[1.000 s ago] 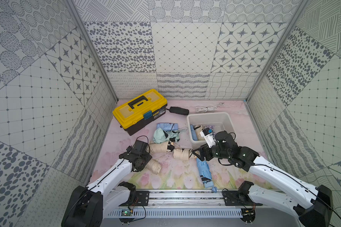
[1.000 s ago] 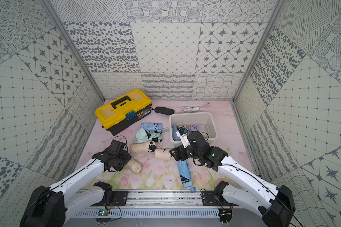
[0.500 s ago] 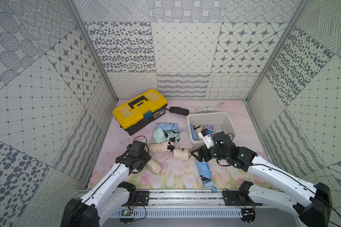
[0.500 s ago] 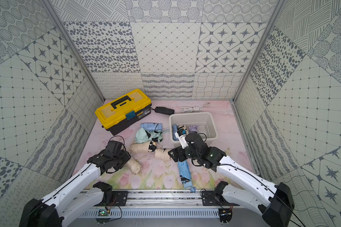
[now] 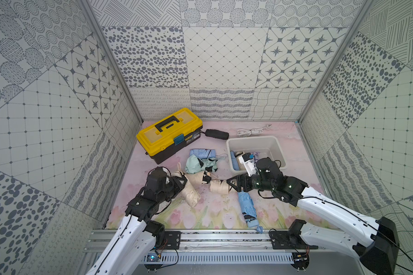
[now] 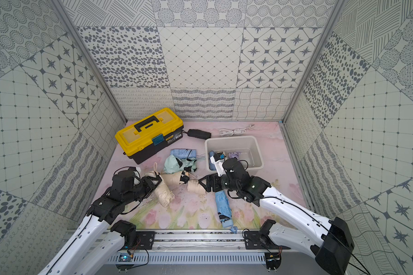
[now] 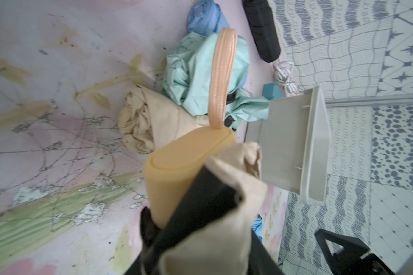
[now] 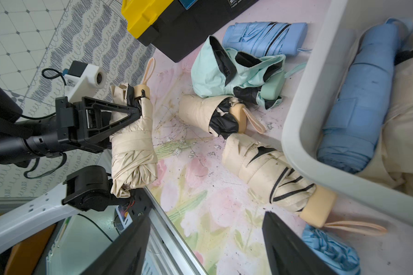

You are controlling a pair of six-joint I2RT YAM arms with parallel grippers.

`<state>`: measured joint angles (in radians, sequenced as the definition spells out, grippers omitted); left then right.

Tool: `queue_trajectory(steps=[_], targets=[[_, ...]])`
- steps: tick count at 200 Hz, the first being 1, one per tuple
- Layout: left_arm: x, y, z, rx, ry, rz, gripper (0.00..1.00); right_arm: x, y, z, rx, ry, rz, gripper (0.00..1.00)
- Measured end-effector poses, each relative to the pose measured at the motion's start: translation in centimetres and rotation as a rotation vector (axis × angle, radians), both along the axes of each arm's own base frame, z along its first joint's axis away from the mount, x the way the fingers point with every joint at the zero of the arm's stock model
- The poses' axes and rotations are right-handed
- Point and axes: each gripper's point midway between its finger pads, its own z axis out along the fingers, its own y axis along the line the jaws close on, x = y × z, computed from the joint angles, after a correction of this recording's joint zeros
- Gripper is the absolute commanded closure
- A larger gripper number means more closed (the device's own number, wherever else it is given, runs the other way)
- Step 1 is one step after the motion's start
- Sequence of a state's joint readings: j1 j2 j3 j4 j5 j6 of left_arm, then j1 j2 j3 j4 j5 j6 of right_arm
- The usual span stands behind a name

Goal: Put the umbrella into the storage box
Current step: Pick up the umbrella from the center of the board, then place the umbrella in the storage box.

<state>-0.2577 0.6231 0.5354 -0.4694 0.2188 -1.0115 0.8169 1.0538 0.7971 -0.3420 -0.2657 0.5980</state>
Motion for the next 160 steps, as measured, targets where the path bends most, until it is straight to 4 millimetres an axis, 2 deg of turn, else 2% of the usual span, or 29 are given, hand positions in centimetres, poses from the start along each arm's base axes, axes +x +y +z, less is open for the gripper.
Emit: queue_trajectory(steps=[27, 85, 121, 160], targets=[[0.8, -2.5, 1.9, -0.073, -0.071, -0.100, 0.71, -0.1, 1.4, 0.9, 0.074, 0.047, 0.018, 0.18], [1.3, -9.7, 5.2, -0.200, -0.193, -0.376, 0.71, -0.4, 3.5, 4.4, 0.251, 0.051, 0.073, 0.14], [1.6, -13.1, 7.2, -0.260, -0.269, -0.492, 0.71, -0.8, 4.1, 4.6, 0.279, 0.069, 0.112, 0.13], [2.1, -15.4, 8.8, -0.317, -0.334, -0.564, 0.71, -1.1, 4.3, 4.4, 0.289, 0.072, 0.131, 0.13]])
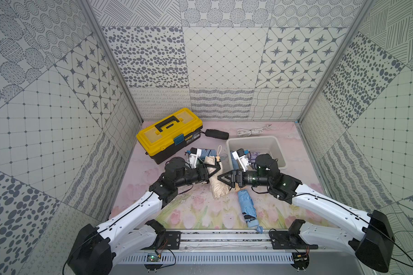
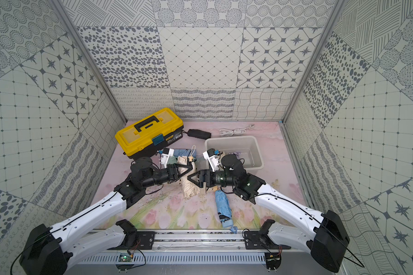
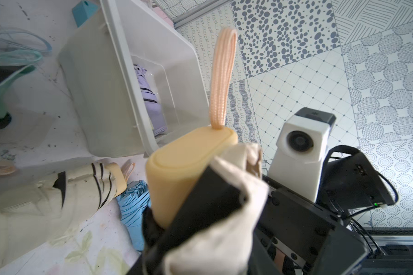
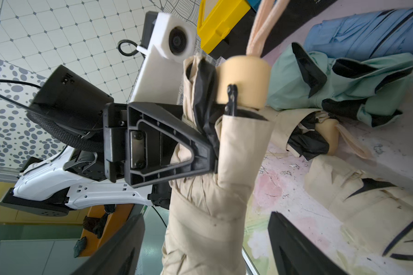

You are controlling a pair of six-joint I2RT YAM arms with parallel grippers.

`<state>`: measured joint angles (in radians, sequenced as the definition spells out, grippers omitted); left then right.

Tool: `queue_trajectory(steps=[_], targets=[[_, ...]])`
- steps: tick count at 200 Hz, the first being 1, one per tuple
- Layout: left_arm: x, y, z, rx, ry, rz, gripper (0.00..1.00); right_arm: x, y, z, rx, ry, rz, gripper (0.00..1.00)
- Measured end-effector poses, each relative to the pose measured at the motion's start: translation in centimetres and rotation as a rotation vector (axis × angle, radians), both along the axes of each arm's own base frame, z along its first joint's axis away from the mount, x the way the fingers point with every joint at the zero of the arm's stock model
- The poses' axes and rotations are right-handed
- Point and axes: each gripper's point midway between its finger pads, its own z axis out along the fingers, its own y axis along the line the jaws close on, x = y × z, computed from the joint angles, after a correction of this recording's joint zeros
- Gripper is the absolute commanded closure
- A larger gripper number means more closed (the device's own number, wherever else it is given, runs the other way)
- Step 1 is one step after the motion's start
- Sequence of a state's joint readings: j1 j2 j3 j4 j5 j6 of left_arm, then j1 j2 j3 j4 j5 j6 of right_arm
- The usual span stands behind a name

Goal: Put the umbrella into the storage box
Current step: Place the umbrella in the storage box.

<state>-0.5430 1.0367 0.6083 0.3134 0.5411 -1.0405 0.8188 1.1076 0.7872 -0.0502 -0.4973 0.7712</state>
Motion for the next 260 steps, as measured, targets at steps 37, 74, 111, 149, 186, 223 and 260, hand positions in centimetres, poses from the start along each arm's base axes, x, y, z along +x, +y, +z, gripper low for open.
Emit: queue_trajectory(steps=[37, 74, 111, 149, 186, 223, 260], targets=[[0.5, -1.3, 1.0, -0.045, -0.041, -0.032, 0.72, -0.3, 0.1, -0.1, 0.015, 0.002, 0.016, 0.19], [0.7, -2.2, 2.0, -0.082, -0.070, -0.056, 0.71, -0.2, 0.3, 0.3, 0.049, 0.003, 0.015, 0.35], [0.8, -2.7, 2.4, -0.104, -0.090, -0.069, 0.71, 0.0, 0.3, 0.2, 0.061, 0.001, 0.000, 0.54], [1.0, -3.0, 2.4, -0.114, -0.095, -0.075, 0.52, 0.3, 0.2, 0.1, 0.074, 0.012, -0.019, 0.64], [1.2, -3.1, 2.8, -0.131, -0.115, -0.072, 0.20, 1.7, -0.5, -0.5, 0.069, 0.039, -0.058, 0.69], [1.2, -2.7, 2.7, -0.117, -0.128, -0.043, 0.16, 4.9, -3.7, -1.2, 0.056, 0.072, -0.148, 0.70], [1.7, -1.8, 2.9, -0.073, -0.140, 0.026, 0.20, 9.2, -9.9, -3.3, -0.050, 0.116, -0.321, 0.69]])
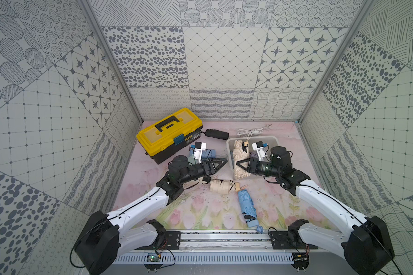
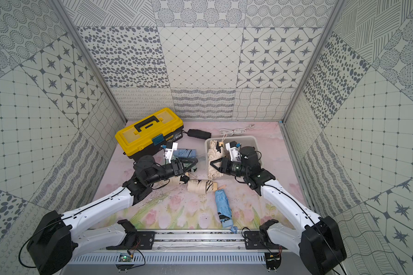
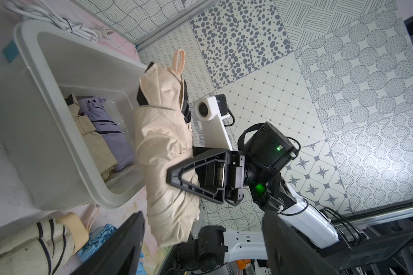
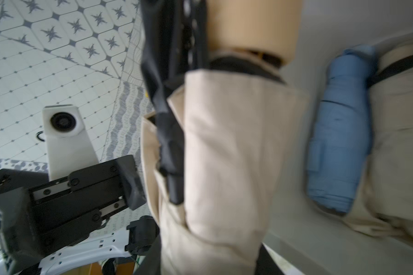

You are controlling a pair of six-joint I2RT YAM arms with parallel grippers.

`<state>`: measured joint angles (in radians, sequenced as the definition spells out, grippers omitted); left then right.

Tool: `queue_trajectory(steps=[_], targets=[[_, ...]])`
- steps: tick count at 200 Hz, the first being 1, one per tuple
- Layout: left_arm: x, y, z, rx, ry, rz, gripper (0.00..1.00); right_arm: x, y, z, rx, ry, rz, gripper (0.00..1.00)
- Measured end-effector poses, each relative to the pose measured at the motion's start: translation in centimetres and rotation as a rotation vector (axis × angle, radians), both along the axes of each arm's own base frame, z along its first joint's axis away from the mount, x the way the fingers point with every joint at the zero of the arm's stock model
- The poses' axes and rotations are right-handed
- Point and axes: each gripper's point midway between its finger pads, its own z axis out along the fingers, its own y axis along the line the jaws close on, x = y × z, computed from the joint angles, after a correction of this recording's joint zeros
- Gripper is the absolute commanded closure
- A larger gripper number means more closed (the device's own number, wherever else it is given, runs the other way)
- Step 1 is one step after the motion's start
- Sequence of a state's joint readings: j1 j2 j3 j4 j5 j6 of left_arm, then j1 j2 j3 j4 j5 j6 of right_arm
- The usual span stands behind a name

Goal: Put the umbrella into the storage box
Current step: Place the umbrella in the storage box.

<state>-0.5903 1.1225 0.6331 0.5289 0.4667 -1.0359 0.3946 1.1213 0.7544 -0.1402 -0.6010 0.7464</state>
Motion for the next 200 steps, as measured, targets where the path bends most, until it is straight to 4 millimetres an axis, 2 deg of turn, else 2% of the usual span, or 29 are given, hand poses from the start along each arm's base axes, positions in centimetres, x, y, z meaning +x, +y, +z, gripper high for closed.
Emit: queue_trajectory(steps=[16, 35, 68, 101, 145, 200], targets=[[0.6, 0.4, -0.5, 0.031, 0.017, 0.046, 0.21, 1.6, -2.3, 0.0, -0.059, 0.002, -0.048, 0.69], [1.6, 0.9, -1.7, 0.076, 0.062, 0.113, 0.22, 3.5, -4.1, 0.9, -0.134, -0.029, -0.066, 0.69], [3.0, 0.8, -4.0, 0.162, 0.140, 0.195, 0.23, 5.7, -5.1, 1.1, -0.284, -0.076, -0.028, 0.69], [4.7, -0.4, -6.1, 0.239, 0.204, 0.241, 0.24, 6.6, -6.0, -1.4, -0.428, -0.047, 0.023, 0.69], [6.4, -2.4, -9.0, 0.305, 0.279, 0.250, 0.32, 6.7, -7.6, -4.8, -0.581, 0.023, 0.050, 0.71], [8.0, -4.4, -10.3, 0.347, 0.323, 0.241, 0.39, 7.7, -10.8, -7.2, -0.755, 0.054, 0.012, 0.71]])
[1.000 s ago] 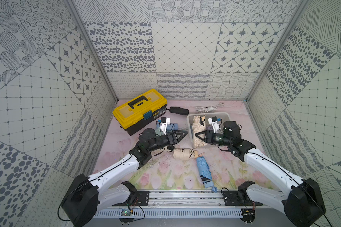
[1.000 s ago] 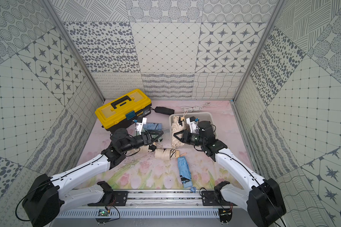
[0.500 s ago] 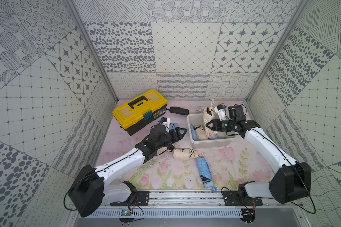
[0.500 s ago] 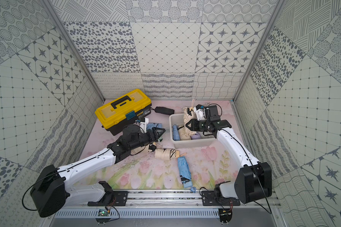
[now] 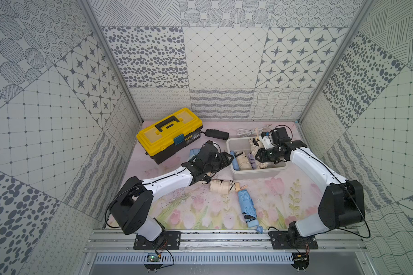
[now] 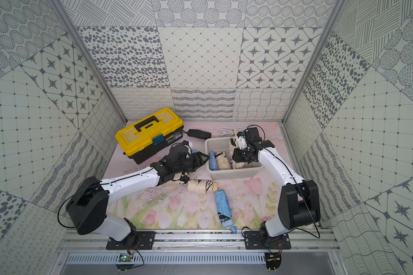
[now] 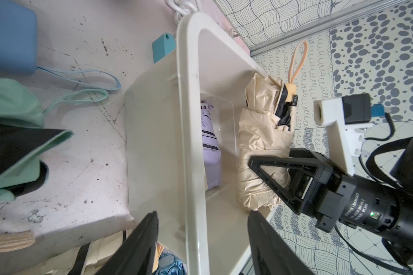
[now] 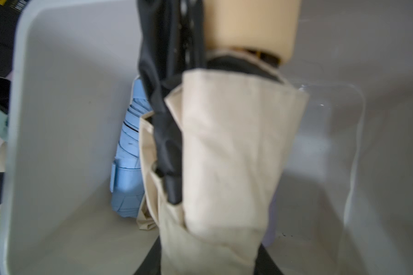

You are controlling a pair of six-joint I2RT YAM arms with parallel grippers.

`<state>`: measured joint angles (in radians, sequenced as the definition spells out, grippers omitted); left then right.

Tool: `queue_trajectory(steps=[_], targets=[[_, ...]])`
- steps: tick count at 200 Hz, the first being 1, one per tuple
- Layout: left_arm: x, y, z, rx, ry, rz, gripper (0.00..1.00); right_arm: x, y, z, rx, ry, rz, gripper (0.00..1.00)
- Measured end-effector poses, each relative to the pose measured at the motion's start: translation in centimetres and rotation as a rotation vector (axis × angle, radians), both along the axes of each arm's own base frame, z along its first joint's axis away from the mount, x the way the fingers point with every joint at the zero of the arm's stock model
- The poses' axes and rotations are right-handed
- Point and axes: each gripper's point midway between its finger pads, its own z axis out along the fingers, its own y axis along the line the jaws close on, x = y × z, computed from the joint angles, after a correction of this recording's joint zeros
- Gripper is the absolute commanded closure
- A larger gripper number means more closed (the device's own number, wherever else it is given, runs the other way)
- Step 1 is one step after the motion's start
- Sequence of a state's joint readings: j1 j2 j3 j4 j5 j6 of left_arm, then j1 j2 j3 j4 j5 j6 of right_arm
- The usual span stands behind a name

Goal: Put the umbrella into the storage box
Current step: Place the umbrella in the storage box.

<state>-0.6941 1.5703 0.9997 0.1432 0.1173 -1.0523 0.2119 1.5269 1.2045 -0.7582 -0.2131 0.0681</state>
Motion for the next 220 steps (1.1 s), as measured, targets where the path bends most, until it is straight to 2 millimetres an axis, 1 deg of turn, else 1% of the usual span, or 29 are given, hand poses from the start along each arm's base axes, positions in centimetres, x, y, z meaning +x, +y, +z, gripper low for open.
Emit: queue_trajectory(steps=[20, 55, 88, 109, 135, 144, 151, 169, 178, 200, 208, 220], targets=[[0.5, -0.5, -0.2, 0.018, 0.012, 0.000, 0.42, 0.5, -1.0, -0.7, -0.058, 0.001, -0.009, 0.73], [0.9, -0.7, -1.0, 0.058, 0.029, 0.002, 0.54, 1.2, -2.7, -2.2, -0.169, 0.010, -0.010, 0.73], [1.0, -0.8, -1.8, 0.088, 0.043, -0.005, 0.64, 1.5, -3.8, -4.3, -0.251, 0.047, -0.008, 0.73], [1.0, -0.9, -2.4, 0.103, 0.058, -0.010, 0.70, 1.8, -4.4, -5.1, -0.289, 0.053, -0.016, 0.72], [1.2, -1.1, -2.2, 0.110, 0.051, -0.018, 0.74, 2.0, -4.9, -5.8, -0.325, 0.061, -0.018, 0.69], [1.2, -1.2, -2.1, 0.112, 0.050, -0.021, 0.75, 2.2, -5.0, -5.9, -0.334, 0.058, -0.017, 0.65], [1.3, -1.2, -2.1, 0.113, 0.050, -0.021, 0.75, 2.4, -5.1, -6.0, -0.339, 0.052, -0.019, 0.60], [1.2, -1.2, -2.1, 0.117, 0.053, -0.023, 0.76, 2.7, -5.4, -6.2, -0.353, 0.035, -0.029, 0.39], [1.2, -1.2, -2.1, 0.120, 0.053, -0.024, 0.75, 2.8, -5.5, -6.2, -0.356, 0.028, -0.042, 0.32], [1.2, -1.2, -2.0, 0.123, 0.053, -0.027, 0.74, 3.7, -5.6, -5.9, -0.362, -0.013, -0.058, 0.24], [1.3, -1.2, -1.9, 0.124, 0.052, -0.027, 0.72, 4.0, -5.5, -5.8, -0.357, -0.026, -0.064, 0.23], [1.3, -1.2, -1.9, 0.130, 0.052, -0.028, 0.66, 4.3, -5.4, -5.4, -0.349, -0.042, -0.073, 0.22]])
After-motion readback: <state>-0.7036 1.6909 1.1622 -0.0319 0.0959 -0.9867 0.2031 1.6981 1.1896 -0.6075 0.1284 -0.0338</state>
